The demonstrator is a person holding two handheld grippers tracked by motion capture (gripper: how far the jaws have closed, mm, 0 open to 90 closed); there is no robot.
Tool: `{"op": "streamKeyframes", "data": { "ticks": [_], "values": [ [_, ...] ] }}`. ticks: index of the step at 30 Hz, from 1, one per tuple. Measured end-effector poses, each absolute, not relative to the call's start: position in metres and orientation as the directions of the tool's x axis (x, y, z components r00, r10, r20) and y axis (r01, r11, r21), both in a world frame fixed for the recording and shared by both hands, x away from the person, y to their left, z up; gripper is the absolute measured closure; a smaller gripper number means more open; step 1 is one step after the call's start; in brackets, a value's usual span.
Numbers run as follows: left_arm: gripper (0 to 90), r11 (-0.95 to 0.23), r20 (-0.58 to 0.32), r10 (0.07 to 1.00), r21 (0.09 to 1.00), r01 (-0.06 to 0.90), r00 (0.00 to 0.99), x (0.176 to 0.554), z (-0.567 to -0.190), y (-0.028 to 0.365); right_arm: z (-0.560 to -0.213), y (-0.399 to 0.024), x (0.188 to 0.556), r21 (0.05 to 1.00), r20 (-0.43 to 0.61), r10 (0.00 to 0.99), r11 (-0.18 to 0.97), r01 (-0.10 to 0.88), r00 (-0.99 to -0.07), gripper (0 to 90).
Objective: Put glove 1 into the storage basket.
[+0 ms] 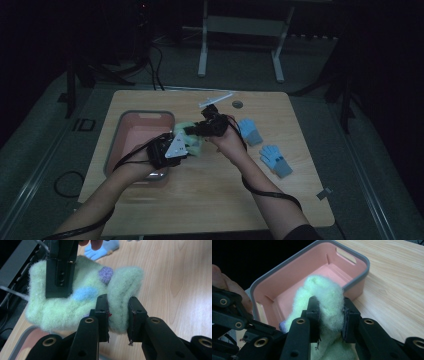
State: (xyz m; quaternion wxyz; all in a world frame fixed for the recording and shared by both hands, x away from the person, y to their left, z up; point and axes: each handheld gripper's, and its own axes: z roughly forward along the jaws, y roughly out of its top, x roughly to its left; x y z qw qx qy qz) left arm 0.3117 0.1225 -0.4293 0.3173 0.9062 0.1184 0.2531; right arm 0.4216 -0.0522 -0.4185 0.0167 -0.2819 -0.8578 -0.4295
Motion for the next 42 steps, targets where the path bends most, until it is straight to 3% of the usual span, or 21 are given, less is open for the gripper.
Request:
{"op": "streamKeyframes", "data": {
  "ticks": [25,39,42],
  "values": [
    [74.9,-0.795,0.372,0.460,0.576,0.188,0.806,0.303,-0.448,0.213,-0.437,0.056,0.428,0.713,0.309,0.389,0.510,0.482,-0.868,72.8],
    [75.0,-0.793,0.260,0.469,0.545,0.273,0.844,0.321,-0.486,0.231,-0.482,0.074,0.440,0.641,0.360,0.419,0.539,0.547,-0.834,72.4],
    [74.8,-0.801,0.227,0.457,0.525,0.287,0.860,0.326,-0.491,0.230,-0.488,0.077,0.442,0.612,0.362,0.427,0.562,0.557,-0.829,66.8]
  ]
}}
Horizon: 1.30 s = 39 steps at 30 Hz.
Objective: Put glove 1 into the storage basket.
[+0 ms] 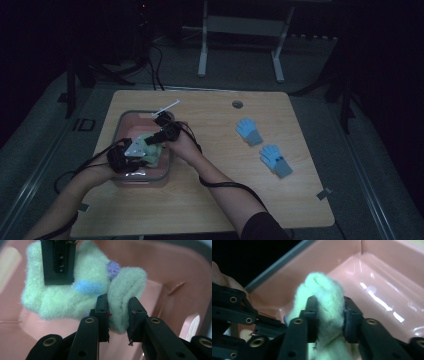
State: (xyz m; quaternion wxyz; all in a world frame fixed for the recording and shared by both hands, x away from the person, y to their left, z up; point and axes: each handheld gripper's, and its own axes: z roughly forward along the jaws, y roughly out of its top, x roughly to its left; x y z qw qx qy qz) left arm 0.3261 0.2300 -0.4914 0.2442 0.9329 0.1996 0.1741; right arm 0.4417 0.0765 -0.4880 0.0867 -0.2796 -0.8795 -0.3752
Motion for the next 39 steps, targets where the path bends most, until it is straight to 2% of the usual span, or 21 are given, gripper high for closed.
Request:
{"op": "streamKeyframes", "data": {
  "ticks": [2,7,8,10,12,15,21,28,39],
  "values": [
    [74.2,-0.814,0.234,0.461,0.496,0.303,0.856,0.330,-0.496,0.228,-0.488,0.077,0.441,0.614,0.362,0.422,0.562,0.553,-0.831,58.5],
    [70.4,-0.819,0.228,0.473,0.469,0.329,0.851,0.334,-0.500,0.226,-0.481,0.073,0.438,0.627,0.325,0.430,0.568,0.533,-0.842,51.2],
    [67.3,-0.814,0.217,0.482,0.469,0.343,0.849,0.335,-0.500,0.226,-0.481,0.072,0.438,0.630,0.327,0.427,0.567,0.531,-0.843,50.8],
    [55.1,-0.803,0.193,0.490,0.478,0.355,0.850,0.336,-0.499,0.225,-0.480,0.067,0.437,0.633,0.332,0.424,0.563,0.532,-0.843,49.6],
    [47.8,-0.791,0.159,0.497,0.488,0.370,0.853,0.335,-0.497,0.225,-0.478,0.063,0.435,0.636,0.335,0.420,0.560,0.531,-0.843,49.3],
    [39.8,-0.782,0.173,0.511,0.502,0.371,0.842,0.333,-0.493,0.224,-0.475,0.056,0.431,0.645,0.345,0.408,0.551,0.529,-0.845,48.1],
    [39.8,-0.740,0.171,0.537,0.567,0.363,0.826,0.326,-0.473,0.217,-0.461,0.036,0.421,0.684,0.334,0.380,0.532,0.500,-0.862,47.8],
    [39.9,-0.681,0.124,0.546,0.643,0.352,0.829,0.325,-0.452,0.199,-0.451,0.006,0.412,0.709,0.316,0.376,0.516,0.480,-0.871,47.8],
    [40.2,-0.681,0.117,0.495,0.669,0.300,0.861,0.320,-0.444,0.149,-0.443,-0.050,0.406,0.724,0.282,0.410,0.502,0.472,-0.868,47.3]
  ]
}}
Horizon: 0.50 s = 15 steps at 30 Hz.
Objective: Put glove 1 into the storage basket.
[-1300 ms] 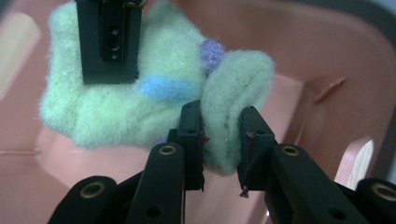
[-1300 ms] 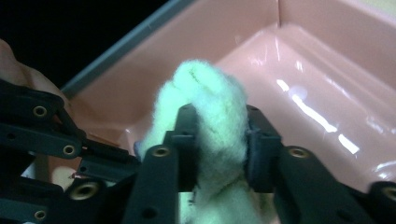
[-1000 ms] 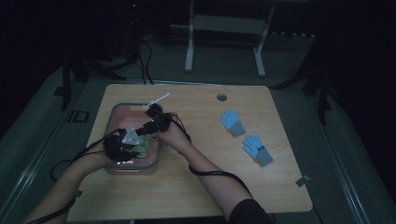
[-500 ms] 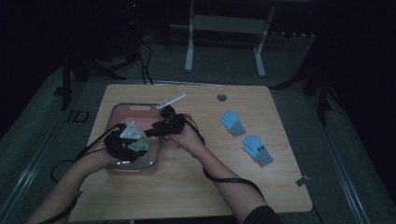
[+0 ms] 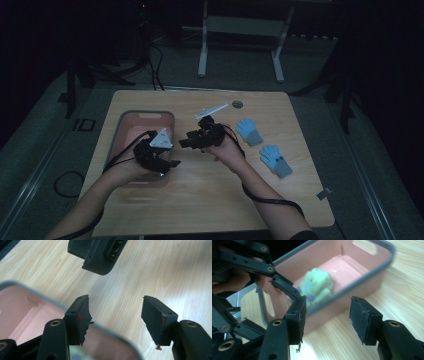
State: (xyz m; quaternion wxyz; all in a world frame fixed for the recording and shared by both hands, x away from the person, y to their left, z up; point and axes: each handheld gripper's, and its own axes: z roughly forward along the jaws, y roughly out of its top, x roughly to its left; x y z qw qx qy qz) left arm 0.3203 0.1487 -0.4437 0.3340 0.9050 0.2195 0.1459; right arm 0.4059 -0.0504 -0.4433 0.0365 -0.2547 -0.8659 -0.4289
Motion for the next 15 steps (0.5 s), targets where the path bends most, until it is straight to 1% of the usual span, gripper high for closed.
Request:
{"op": "streamKeyframes", "data": {
  "ticks": [5,9,15],
  "values": [
    [41.1,-0.662,0.109,0.467,0.700,0.266,0.878,0.318,-0.442,0.130,-0.444,-0.082,0.406,0.725,0.272,0.440,0.492,0.483,-0.856,47.4],
    [41.1,-0.654,0.091,0.460,0.708,0.268,0.883,0.317,-0.445,0.116,-0.447,-0.109,0.405,0.726,0.264,0.464,0.481,0.491,-0.846,47.4],
    [41.1,-0.634,0.064,0.481,0.714,0.297,0.874,0.314,-0.454,0.096,-0.450,-0.142,0.403,0.729,0.243,0.502,0.471,0.497,-0.830,47.4]
  ]
}}
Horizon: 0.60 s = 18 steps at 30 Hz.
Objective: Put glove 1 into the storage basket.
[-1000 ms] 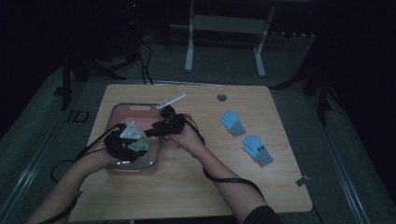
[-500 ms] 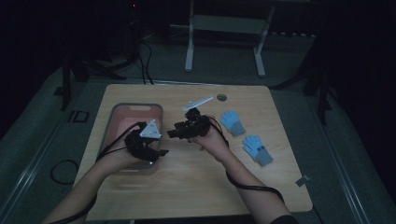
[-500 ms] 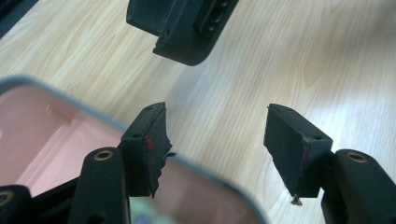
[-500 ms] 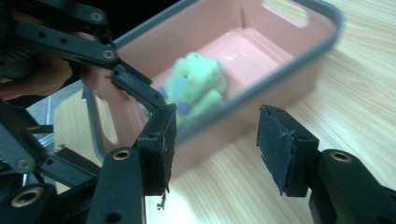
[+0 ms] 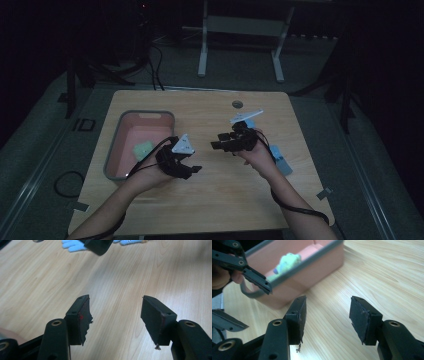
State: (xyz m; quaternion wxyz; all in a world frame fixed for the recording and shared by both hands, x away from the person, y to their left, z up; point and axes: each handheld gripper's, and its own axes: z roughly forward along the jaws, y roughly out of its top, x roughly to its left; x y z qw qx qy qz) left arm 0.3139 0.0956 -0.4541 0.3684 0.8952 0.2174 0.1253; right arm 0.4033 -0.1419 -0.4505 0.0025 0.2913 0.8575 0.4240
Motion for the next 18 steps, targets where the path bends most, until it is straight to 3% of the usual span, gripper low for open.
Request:
{"op": "streamKeyframes", "data": {
  "ticks": [10,18],
  "values": [
    [39.2,-0.604,0.058,0.541,0.722,0.339,0.839,0.308,-0.471,0.071,-0.464,-0.182,0.397,0.717,0.223,0.556,0.463,0.521,-0.801,47.4],
    [34.0,-0.625,0.069,0.496,0.721,0.301,0.866,0.298,-0.479,0.056,-0.477,-0.214,0.391,0.703,0.222,0.600,0.448,0.552,-0.769,47.6]
  ]
}}
